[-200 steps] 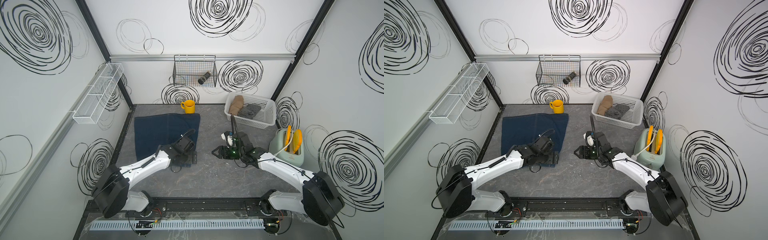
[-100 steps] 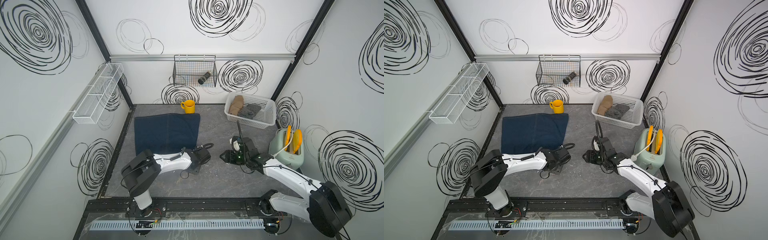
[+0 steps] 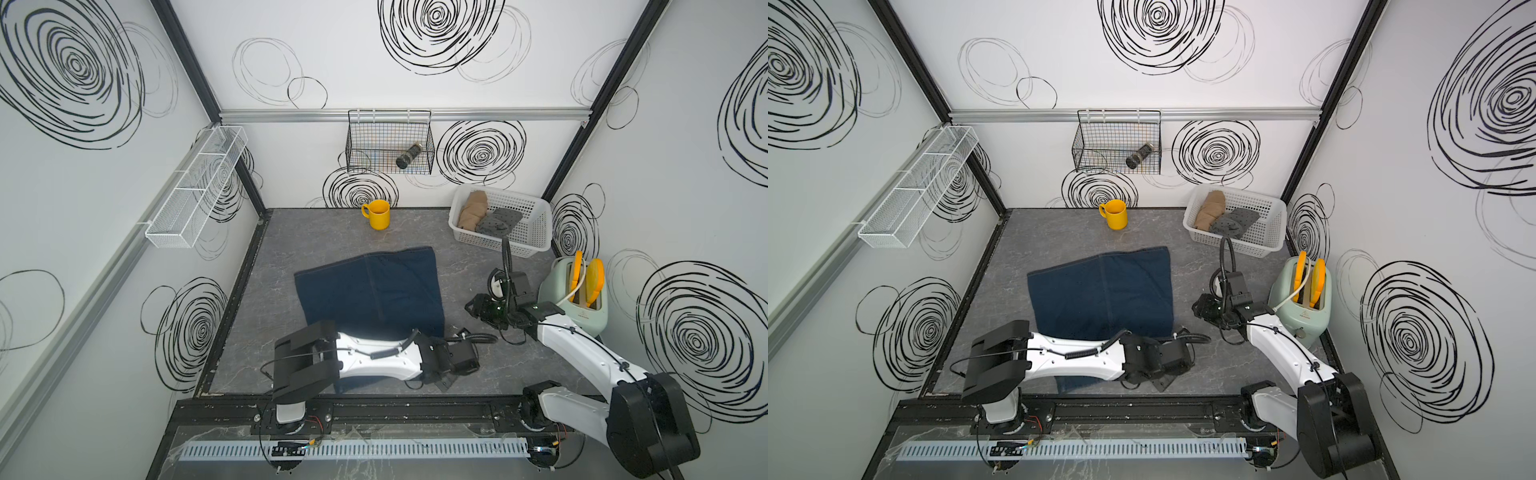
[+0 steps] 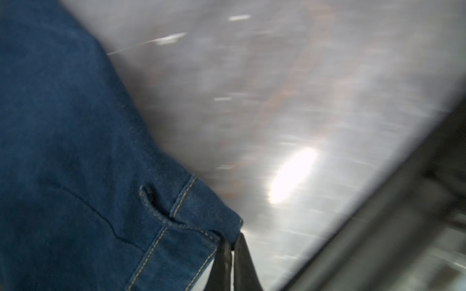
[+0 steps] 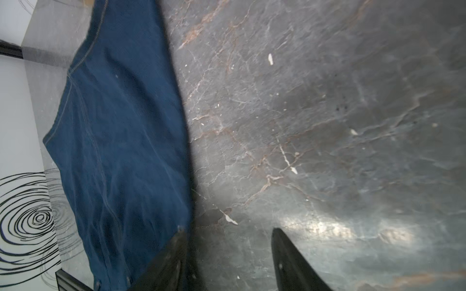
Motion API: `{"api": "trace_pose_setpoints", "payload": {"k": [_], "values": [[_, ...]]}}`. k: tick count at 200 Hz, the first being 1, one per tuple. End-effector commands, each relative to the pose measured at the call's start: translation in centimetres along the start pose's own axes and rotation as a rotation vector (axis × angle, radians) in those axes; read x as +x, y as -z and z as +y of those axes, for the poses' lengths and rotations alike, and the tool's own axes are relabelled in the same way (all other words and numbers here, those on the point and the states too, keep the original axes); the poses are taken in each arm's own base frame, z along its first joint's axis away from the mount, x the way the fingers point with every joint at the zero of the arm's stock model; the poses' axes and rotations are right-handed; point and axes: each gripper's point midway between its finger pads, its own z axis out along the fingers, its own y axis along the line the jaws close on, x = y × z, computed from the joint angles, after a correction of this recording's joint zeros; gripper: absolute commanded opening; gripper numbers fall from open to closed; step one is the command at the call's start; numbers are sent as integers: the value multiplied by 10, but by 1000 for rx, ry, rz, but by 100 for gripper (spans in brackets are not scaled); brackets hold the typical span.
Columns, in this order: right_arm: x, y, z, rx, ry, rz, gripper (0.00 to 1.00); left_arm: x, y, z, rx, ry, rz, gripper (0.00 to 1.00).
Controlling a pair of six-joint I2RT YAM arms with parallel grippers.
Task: Roll up the skirts
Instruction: Move the skirt to the center of the board, then fold the skirt at the center of the board.
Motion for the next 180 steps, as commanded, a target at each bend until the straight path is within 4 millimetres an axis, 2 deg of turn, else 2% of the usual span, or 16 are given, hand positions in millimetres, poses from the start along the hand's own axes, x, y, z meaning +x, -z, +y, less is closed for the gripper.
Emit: {"api": "trace_pose_setpoints", "payload": {"k": [1,24,54,77,96,118,138,157,180], "values": [[-7,3,-6,-8,-18,-29,62,10,-5,-28,65,-75,12,0],[-16,-4,9,-98,36,-51,70,17,3,-15,46,-42,-23,0],[-45,-17,16,-79,36,-101,77,10,36,22,23,70,-170,0],[-60,-41,23,-68,1,-41,81,14,56,51,1,161,-254,0],[-70,-64,30,-75,-4,11,83,19,69,61,34,221,-313,0],[-87,-83,41,-102,18,-7,85,27,81,73,72,324,-372,0],[-101,-101,47,-69,33,3,83,35,91,91,124,457,-425,0],[-110,-115,60,-87,56,13,77,48,100,108,124,553,-457,0],[-112,-132,78,-113,91,31,61,69,103,135,89,680,-450,0]]}}
